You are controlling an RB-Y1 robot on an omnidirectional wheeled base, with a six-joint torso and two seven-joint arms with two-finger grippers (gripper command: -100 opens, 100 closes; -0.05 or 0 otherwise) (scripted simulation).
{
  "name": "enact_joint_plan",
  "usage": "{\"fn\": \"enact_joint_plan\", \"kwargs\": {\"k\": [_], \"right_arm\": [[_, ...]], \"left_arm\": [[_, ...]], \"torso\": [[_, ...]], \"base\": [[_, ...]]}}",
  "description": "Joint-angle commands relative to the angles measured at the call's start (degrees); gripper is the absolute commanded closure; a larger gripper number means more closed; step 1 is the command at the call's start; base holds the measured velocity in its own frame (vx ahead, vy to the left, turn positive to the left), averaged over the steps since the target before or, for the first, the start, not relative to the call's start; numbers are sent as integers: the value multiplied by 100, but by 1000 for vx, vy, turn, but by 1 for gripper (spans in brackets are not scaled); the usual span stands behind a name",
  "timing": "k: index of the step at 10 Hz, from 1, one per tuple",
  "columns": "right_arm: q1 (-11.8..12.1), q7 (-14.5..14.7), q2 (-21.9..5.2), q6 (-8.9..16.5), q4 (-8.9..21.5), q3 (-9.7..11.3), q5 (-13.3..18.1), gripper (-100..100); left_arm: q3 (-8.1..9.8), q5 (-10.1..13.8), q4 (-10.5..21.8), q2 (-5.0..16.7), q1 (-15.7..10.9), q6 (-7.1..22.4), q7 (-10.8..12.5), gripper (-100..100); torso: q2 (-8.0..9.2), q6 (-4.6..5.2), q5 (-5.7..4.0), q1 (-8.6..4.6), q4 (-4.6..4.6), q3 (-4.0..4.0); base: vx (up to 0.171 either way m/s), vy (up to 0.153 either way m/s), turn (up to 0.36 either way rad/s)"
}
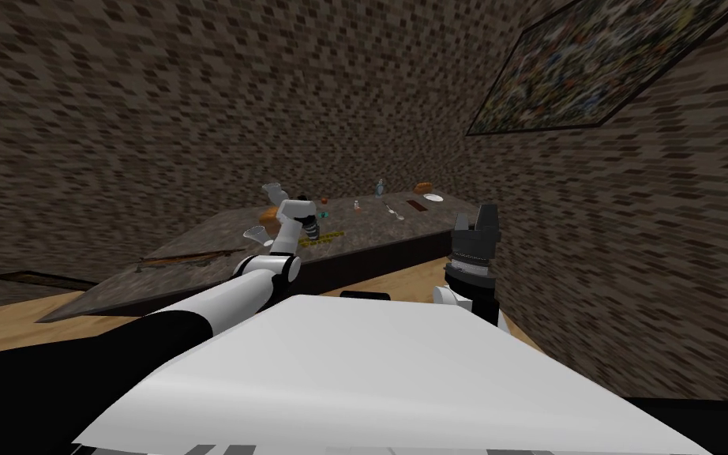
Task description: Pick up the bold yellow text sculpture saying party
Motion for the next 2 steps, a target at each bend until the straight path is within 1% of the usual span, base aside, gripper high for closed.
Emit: {"fn": "enact_joint_plan", "kwargs": {"k": [1, 2], "right_arm": [[0, 0, 0, 0, 0, 0, 0, 0], [0, 0, 0, 0, 0, 0, 0, 0]], "left_arm": [[0, 0, 0, 0, 0, 0, 0, 100], [0, 1, -17, 0, -8, 30, 7, 0]], "torso": [[0, 0, 0, 0, 0, 0], [-1, -2, 3, 2, -4, -2]], "base": [[0, 0, 0], [0, 0, 0]]}}
